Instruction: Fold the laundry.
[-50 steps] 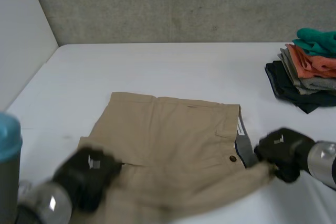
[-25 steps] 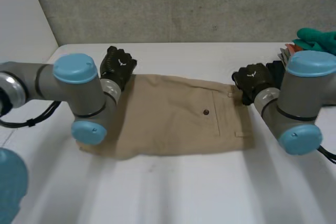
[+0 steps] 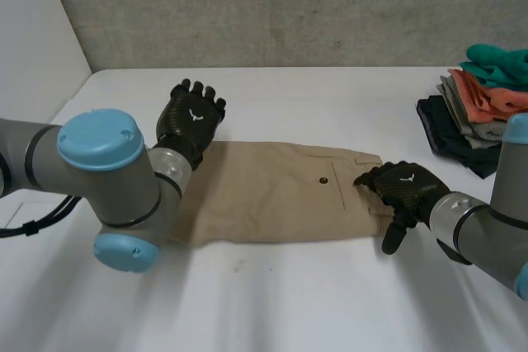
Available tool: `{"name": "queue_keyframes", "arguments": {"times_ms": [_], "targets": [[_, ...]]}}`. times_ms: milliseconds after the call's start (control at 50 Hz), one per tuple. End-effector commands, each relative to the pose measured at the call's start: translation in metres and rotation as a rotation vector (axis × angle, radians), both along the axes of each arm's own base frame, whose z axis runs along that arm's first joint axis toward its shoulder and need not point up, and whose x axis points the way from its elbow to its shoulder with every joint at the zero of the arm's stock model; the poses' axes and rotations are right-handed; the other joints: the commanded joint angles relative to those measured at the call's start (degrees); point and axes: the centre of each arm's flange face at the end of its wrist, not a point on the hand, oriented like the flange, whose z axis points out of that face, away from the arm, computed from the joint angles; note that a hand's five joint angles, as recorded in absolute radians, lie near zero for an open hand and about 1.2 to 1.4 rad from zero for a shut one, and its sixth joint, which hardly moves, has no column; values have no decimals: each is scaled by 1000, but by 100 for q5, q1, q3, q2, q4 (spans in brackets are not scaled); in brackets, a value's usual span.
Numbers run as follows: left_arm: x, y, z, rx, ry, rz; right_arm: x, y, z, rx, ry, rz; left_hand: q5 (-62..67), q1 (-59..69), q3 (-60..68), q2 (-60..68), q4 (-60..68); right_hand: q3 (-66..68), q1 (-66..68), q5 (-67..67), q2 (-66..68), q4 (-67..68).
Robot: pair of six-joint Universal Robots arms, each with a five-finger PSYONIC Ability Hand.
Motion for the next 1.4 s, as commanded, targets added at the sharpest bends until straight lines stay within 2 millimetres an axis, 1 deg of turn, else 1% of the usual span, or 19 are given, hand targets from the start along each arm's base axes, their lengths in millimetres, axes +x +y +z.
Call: {"name": "queue_keyframes", "arguments": {"times_ms": [20, 60, 120, 240, 300, 400, 480, 580, 640, 720, 800, 840, 880, 900, 1000, 1140, 1180, 1260, 1400], "targets": [[-4, 12, -4, 21, 4, -23, 1, -14, -22, -6, -36, -12, -291, -136, -204, -192, -150, 2814, 2704, 2723, 2809, 2806], [-4, 12, -4, 20, 4, -20, 0, -19, -25, -22, -33, -24, -291, -136, -204, -192, -150, 6761, 6652, 6671, 6756, 6753], [-4, 13, -4, 22, 1, -20, -8, -26, -26, -51, -20, -73, -291, -136, -204, -192, -150, 6787, 6678, 6697, 6782, 6780], [-1, 17, 10, 4, 14, -20, -43, -40, 4, -189, 45, -175, -291, -136, -204, -192, -150, 6787, 6678, 6697, 6782, 6780], [2, 20, 17, -5, 23, -17, -70, -48, 11, -242, 157, -203, -291, -136, -204, -192, -150, 6787, 6678, 6697, 6782, 6780], [10, 29, 28, -15, 31, -14, -83, -51, 20, -292, 321, -167, -291, -136, -204, -192, -150, 6787, 6678, 6697, 6782, 6780], [17, 37, 33, -17, 34, -11, -39, -34, 49, -430, 334, -13, -291, -136, -204, -192, -150, 6787, 6678, 6697, 6782, 6780], [23, 46, 44, -31, 53, -11, 46, 2, 75, -624, 227, 253, -291, -136, -204, -192, -150, 6787, 6678, 6697, 6782, 6780], [25, 48, 50, -33, 81, -8, 81, 25, 62, -635, 174, 403, -291, -136, -204, -192, -150, 6787, 6678, 6697, 6782, 6780], [26, 51, 53, -21, 120, -8, 135, 85, 15, -586, 155, 718, -291, -136, -204, -192, -150, 6787, 6678, 6697, 6782, 6780], [27, 51, 52, -8, 141, -4, 151, 115, -15, -559, 205, 866, -291, -136, -204, -192, -150, 6787, 6678, 6697, 6782, 6780], [29, 48, 53, -7, 147, 4, 155, 118, -11, -578, 205, 878, -291, -136, -204, -192, -150, 6787, 6678, 6697, 6782, 6780], [30, 45, 55, -14, 154, 8, 159, 121, -8, -580, 176, 886, -291, -136, -204, -192, -150, 3278, 3169, 3188, 3273, 3270], [30, 43, 58, -23, 165, 10, 159, 119, -7, -558, 152, 865, -291, -136, -204, -192, -150, -213, -322, -303, -218, -220], [24, 36, 73, -56, 213, 3, 149, 104, 26, -444, -52, 705, -291, -136, -204, -192, -150, -213, -322, -303, -218, -220], [1, 35, 93, -22, 389, -63, 102, 63, 71, -231, -376, 335, -219, -64, -133, -120, -79, -213, -322, -303, -218, -220], [-12, 44, 89, 29, 413, -100, 76, 38, 73, -186, -404, 164, -219, -64, -132, -120, -78, -213, -322, -303, -218, -220], [-42, 70, 71, 187, 410, -173, 46, 20, 73, -121, -367, 8, -152, 3, -65, -53, -11, -213, -322, -303, -218, -220], [-60, 100, 4, 479, 298, -133, 47, 10, 39, -23, -247, 44, -118, 37, -32, -19, 22, -213, -322, -303, -218, -220]]}}
